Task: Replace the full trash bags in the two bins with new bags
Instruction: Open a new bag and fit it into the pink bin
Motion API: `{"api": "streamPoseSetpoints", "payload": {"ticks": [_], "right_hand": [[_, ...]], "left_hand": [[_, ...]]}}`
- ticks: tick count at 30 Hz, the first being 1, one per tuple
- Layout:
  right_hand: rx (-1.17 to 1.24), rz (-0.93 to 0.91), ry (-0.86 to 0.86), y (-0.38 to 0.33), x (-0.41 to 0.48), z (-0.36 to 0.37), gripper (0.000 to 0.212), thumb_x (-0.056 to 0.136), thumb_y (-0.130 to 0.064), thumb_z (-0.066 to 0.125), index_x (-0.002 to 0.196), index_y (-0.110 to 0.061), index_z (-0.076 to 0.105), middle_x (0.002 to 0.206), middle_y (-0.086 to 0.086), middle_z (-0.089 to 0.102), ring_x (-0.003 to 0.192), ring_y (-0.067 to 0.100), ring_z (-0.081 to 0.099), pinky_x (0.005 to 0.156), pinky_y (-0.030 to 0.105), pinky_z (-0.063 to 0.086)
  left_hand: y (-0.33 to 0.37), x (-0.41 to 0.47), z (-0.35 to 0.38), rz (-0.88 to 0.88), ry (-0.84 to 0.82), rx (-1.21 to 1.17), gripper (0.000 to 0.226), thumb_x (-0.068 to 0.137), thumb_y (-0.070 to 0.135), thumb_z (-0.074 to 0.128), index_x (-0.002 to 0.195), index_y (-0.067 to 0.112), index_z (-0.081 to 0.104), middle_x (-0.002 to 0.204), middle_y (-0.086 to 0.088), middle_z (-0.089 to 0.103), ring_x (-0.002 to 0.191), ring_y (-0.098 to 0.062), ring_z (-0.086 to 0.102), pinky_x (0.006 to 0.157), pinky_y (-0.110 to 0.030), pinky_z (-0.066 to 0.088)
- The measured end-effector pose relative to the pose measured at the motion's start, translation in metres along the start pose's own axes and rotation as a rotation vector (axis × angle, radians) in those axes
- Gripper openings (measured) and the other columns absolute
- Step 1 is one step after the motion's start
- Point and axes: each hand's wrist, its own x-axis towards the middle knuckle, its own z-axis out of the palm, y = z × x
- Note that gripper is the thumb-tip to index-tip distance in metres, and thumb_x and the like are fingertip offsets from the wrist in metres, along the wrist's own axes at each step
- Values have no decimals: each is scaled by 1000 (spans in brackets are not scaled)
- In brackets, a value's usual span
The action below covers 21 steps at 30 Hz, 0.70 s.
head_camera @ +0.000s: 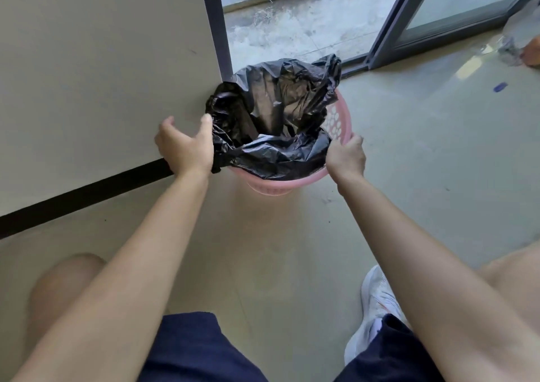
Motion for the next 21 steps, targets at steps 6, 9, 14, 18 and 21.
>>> {"api": "streamPoseSetpoints", "payload": {"ticks": [6, 9, 14, 18, 21], "right_hand": [[-128, -148, 149, -11, -10, 9, 68, 92, -46, 53, 147, -10, 34, 144, 15, 35, 134, 34, 35, 107, 43, 36], [-191, -256, 169, -16, -3, 8, 76, 87, -59, 58, 142, -11, 39, 138, 13, 40, 128, 32, 43, 102, 43, 40], [-412, -239, 194, -19, -3, 3, 85, 77, -85, 41, 119, -14, 57, 125, 11, 49, 119, 34, 50, 101, 45, 38], [-478, -258, 211, -26, -6, 13, 89, 70, -85, 51, 122, -11, 53, 128, 12, 46, 123, 35, 43, 100, 45, 39], [-424, -255, 87, -32, -6, 26, 55, 93, -54, 50, 123, -8, 55, 130, 15, 46, 117, 37, 51, 94, 43, 44]], "left_hand": [[-11, -61, 8, -616, -39, -368, 98, 54, 75, 74, 121, 16, 35, 131, -7, 44, 114, -24, 52, 100, -41, 47], [-3, -71, 15, -649, -228, -460, 95, 54, 68, 79, 124, 14, 44, 118, -3, 61, 95, -18, 62, 78, -33, 53], [-3, -61, 13, -554, -112, -422, 26, 76, 12, 60, 100, 8, 53, 104, -10, 65, 76, -20, 62, 62, -27, 50], [-3, -58, 2, -424, -8, -351, 23, 79, 8, 51, 100, 8, 43, 87, 0, 50, 69, -13, 48, 65, -27, 41], [-7, -54, -6, -362, 61, -350, 28, 81, 7, 52, 109, 9, 46, 88, 4, 51, 68, -8, 48, 66, -24, 40]]}}
